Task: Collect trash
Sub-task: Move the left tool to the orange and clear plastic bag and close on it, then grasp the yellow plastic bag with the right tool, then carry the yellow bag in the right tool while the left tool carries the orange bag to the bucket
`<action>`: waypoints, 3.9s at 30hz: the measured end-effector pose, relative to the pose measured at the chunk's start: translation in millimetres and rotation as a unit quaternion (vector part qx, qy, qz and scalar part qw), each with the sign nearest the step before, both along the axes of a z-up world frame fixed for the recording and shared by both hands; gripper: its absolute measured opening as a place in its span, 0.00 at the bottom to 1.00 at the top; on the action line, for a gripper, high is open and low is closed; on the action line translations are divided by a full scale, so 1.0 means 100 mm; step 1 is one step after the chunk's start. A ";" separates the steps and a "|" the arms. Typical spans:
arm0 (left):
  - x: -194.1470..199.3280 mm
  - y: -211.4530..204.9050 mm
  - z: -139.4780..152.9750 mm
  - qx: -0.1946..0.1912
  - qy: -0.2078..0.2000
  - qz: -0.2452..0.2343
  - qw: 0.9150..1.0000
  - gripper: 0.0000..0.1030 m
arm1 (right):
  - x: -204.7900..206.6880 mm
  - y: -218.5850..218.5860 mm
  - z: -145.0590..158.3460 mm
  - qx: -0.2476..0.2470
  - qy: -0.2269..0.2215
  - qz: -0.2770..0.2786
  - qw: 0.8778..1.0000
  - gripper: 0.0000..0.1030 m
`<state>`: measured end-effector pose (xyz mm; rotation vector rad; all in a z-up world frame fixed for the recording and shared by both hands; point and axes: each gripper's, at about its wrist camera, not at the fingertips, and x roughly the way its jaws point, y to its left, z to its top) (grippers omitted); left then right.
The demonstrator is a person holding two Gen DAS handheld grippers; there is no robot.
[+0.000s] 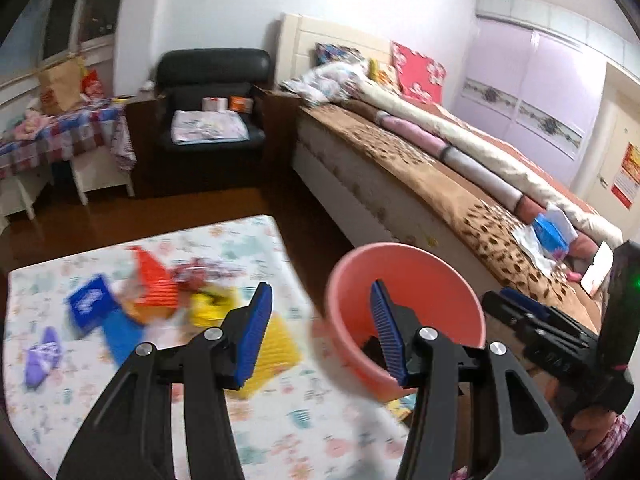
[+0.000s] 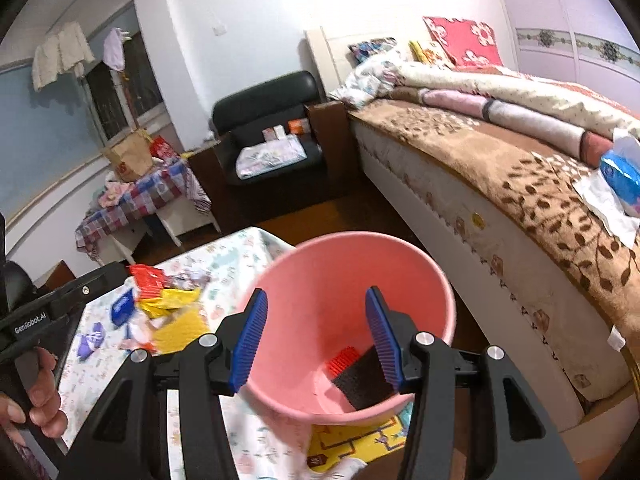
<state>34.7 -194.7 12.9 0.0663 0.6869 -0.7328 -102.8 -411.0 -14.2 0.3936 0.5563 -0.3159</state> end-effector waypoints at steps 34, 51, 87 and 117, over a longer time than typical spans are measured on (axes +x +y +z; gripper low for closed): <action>0.42 1.13 -0.91 0.027 0.084 0.095 0.992 0.45 | 0.73 1.19 -0.44 -0.005 0.049 0.121 0.991 0.49; 0.72 1.15 -1.10 -0.005 0.124 0.101 0.987 0.10 | 0.93 1.24 -0.54 -0.002 0.059 0.137 0.989 0.49; 0.29 1.52 -0.70 -0.021 0.074 0.116 0.990 0.09 | 1.45 1.50 -0.43 0.041 0.068 0.173 0.982 0.03; -0.15 1.16 -0.28 0.013 0.022 0.120 0.992 0.09 | 0.38 1.20 0.04 0.035 0.001 0.136 0.990 0.03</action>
